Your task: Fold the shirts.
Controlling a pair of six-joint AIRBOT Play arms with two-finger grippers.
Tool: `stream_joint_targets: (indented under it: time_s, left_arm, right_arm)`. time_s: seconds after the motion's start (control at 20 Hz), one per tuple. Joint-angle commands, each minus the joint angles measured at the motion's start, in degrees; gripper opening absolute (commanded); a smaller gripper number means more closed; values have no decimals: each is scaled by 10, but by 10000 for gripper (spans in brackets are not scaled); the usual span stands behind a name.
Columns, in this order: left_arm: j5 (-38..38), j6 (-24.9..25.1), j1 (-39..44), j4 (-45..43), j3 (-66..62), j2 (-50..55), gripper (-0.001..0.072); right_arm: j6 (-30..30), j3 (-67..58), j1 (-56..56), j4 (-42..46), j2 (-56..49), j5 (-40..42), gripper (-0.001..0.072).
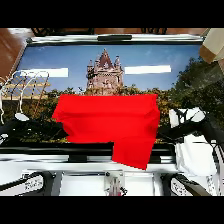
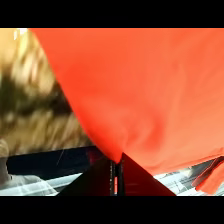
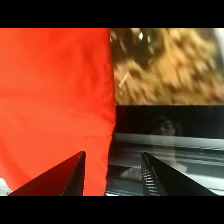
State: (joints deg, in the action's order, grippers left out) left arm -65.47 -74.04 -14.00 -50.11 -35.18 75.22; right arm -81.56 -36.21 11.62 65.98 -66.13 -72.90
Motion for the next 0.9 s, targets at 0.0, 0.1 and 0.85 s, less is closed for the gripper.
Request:
stream_joint_targets:
  time_s: [0.0,0.1,0.85]
  left_arm:
    - [-7,6,1,4,-1,-2,32]
    - [-10,6,1,4,-1,-2,32]
    - [-30,0,3,0,-279,14,31]
  right_arm:
    - [2,32,-41,-6,-10,38,460]
    - [-2,32,-73,-6,-28,45,461]
    - [-12,-229,-115,14,-35,209,66]
